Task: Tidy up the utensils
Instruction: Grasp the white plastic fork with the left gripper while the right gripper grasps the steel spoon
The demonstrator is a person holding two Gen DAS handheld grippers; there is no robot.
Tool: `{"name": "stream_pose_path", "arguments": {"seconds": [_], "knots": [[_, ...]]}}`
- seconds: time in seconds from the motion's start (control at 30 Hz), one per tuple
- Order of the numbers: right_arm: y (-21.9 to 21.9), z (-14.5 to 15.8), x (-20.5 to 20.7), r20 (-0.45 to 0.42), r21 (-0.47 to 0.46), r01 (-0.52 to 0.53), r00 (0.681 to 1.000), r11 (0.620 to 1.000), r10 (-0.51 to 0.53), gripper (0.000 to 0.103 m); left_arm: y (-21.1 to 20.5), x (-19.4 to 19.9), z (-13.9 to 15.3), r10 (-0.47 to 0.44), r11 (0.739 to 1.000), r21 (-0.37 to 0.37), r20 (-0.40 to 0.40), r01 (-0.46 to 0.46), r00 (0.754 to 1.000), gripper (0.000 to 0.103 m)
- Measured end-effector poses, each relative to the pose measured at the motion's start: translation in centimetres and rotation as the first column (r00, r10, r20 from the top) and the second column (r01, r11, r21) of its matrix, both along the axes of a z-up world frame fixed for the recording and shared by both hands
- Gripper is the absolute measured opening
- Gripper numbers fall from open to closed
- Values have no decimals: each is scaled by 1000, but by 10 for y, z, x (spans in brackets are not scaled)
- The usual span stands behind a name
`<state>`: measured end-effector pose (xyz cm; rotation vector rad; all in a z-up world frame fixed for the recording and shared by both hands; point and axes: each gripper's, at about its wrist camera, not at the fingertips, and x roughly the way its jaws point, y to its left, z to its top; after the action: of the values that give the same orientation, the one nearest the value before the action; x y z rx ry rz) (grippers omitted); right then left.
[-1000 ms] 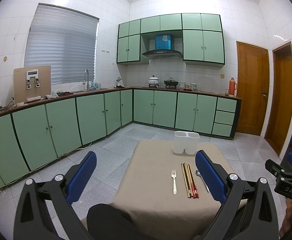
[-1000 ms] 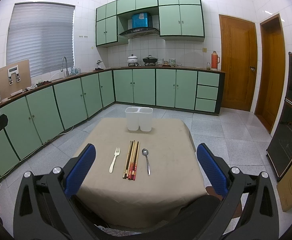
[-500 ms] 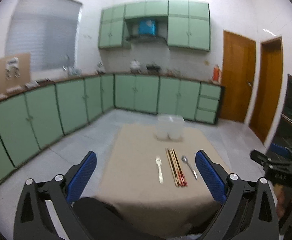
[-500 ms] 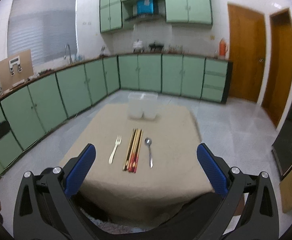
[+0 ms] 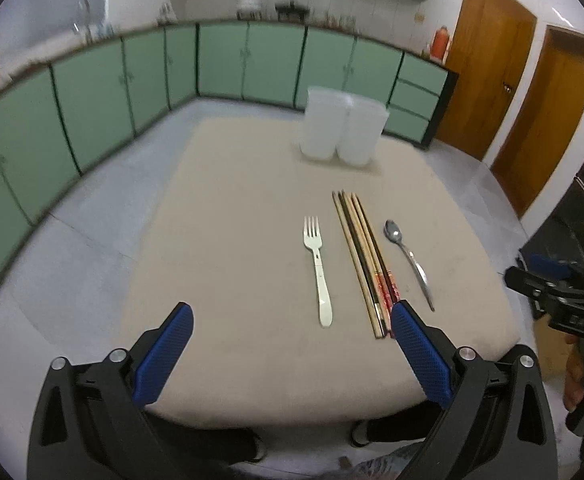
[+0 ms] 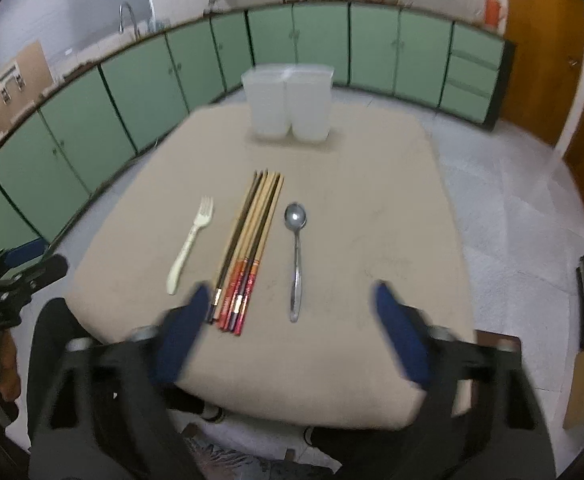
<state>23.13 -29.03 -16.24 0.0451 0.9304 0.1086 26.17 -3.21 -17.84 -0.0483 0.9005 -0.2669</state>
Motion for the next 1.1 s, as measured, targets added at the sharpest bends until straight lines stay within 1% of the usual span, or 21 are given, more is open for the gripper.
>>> {"name": "stream_pose_path", "arguments": {"seconds": [0.03,0.1,0.17,0.2,0.23,0.3,0.4,0.53,0.63,0.73,0.87,1.0,1.07,1.1], "knots": [[-1,-10,14,-31,16,-13,999,1000,14,64,-3,14,-10,-5,1000,0,-24,5,1000,97],[-3,-25,32,-69,24,-21,997,999,23,64,-6,36,-25,-19,1000,-2,-64,18,998,96],[-2,-42,55,-115,19,-43,992,999,45,64,-13,59,-46,-25,1000,-9,-106,24,994,94],[-3,-47,61,-124,19,-46,991,999,48,64,-15,68,-53,-30,1000,-8,-119,29,992,91],[-3,-56,73,-145,23,-53,988,998,56,62,-16,72,-56,-34,999,-2,-129,34,991,87],[-3,-70,91,-171,25,-63,983,998,66,57,-26,85,-69,-48,998,20,-145,52,988,85],[-3,-81,108,-206,39,-73,975,997,79,56,-36,98,-81,-66,996,39,-171,74,983,83],[0,-85,125,-229,45,-92,968,995,99,56,-51,118,-95,-86,994,53,-216,100,973,78],[4,-86,131,-237,33,-115,964,993,120,52,-55,128,-104,-83,993,64,-250,101,965,72],[9,-92,146,-251,24,-136,958,990,138,48,-57,132,-106,-78,991,85,-249,102,965,71],[13,-96,155,-261,5,-159,953,987,155,44,-59,134,-107,-73,989,105,-247,102,966,71],[15,-94,155,-265,-10,-178,949,984,169,44,-70,132,-108,-67,981,161,-225,105,972,61],[17,-94,158,-269,-16,-183,948,983,172,44,-73,133,-106,-65,982,161,-224,102,972,56],[18,-93,159,-272,-20,-183,947,983,171,44,-71,134,-106,-64,982,159,-226,101,972,51]]}}
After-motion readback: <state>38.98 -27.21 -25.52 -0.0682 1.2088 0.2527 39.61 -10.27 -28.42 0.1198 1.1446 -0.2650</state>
